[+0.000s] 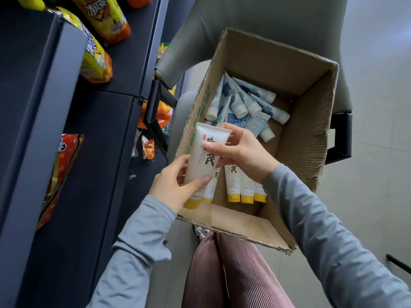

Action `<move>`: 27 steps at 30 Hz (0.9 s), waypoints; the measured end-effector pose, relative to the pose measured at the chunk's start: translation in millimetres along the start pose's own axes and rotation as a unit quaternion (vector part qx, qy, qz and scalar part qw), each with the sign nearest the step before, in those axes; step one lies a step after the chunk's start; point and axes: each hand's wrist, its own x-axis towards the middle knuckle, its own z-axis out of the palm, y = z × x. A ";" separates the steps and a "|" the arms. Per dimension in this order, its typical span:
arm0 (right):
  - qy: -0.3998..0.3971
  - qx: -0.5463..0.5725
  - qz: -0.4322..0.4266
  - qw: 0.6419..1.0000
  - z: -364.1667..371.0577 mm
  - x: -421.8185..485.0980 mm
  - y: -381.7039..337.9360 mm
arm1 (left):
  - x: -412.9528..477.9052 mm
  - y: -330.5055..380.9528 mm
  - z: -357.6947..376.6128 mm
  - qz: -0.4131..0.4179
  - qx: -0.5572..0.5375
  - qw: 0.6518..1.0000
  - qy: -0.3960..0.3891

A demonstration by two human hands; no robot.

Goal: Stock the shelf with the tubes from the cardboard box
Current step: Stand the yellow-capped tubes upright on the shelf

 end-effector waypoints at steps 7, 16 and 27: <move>0.047 0.124 0.030 0.991 -13.8 19.1 15.4 | -9.5 -10.2 -13.3 -0.016 -0.031 0.998 0.047; 0.390 0.082 0.138 0.907 -60.4 17.6 108.6 | -16.0 -21.5 -31.7 -0.015 -0.085 0.987 0.132; 0.294 -0.155 0.164 0.929 -24.4 36.9 159.3 | -10.8 -25.0 -20.8 -0.018 -0.127 0.980 0.154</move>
